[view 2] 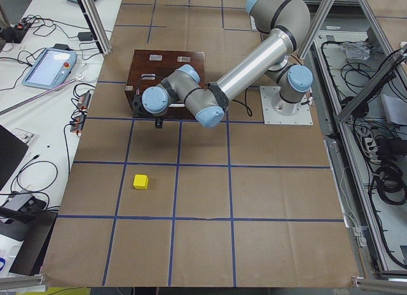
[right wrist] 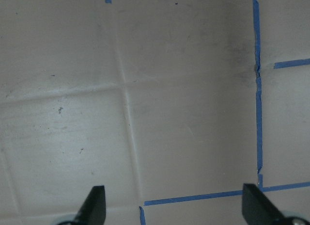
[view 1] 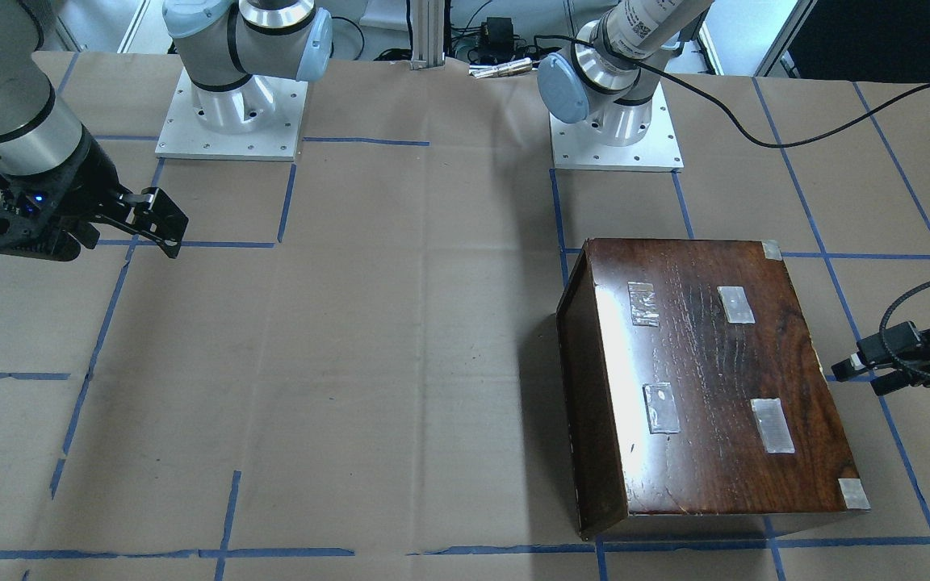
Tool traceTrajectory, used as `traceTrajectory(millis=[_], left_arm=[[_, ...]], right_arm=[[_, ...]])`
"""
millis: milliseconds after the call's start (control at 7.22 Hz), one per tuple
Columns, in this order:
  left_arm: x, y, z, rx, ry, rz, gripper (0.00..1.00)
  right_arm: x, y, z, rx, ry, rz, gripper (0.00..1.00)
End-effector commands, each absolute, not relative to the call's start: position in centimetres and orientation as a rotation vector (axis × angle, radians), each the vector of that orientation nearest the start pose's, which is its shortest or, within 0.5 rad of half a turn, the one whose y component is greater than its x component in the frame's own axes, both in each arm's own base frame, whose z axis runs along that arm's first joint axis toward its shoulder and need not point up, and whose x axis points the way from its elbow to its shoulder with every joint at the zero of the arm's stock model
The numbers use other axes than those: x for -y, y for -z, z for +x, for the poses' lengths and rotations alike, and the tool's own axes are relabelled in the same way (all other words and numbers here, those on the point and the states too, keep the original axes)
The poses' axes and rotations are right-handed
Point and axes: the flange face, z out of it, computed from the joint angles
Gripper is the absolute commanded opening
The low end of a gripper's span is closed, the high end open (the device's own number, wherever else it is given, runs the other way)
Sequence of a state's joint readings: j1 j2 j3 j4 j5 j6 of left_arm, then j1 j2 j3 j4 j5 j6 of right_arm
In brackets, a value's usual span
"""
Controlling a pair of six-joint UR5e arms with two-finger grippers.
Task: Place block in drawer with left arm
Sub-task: 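Hook the left gripper onto the white drawer handle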
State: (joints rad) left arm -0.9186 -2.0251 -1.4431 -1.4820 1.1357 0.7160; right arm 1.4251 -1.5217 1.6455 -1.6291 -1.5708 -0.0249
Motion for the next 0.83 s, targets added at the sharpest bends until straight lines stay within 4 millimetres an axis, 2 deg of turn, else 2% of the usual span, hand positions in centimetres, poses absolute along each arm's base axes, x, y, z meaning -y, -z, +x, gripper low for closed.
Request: traceTrajectory(millis=[0, 692], left_arm=[[61.4, -30.1, 24.0, -3.621, 0.131, -0.010, 0.99], [62.2, -28.5, 23.2, -3.633, 0.097, 0.014, 0.99]], right_arm=[[51.7, -43.2, 5.9, -3.129, -0.103, 0.190, 1.00], [51.7, -43.2, 5.9, -3.129, -0.103, 0.190, 1.00]])
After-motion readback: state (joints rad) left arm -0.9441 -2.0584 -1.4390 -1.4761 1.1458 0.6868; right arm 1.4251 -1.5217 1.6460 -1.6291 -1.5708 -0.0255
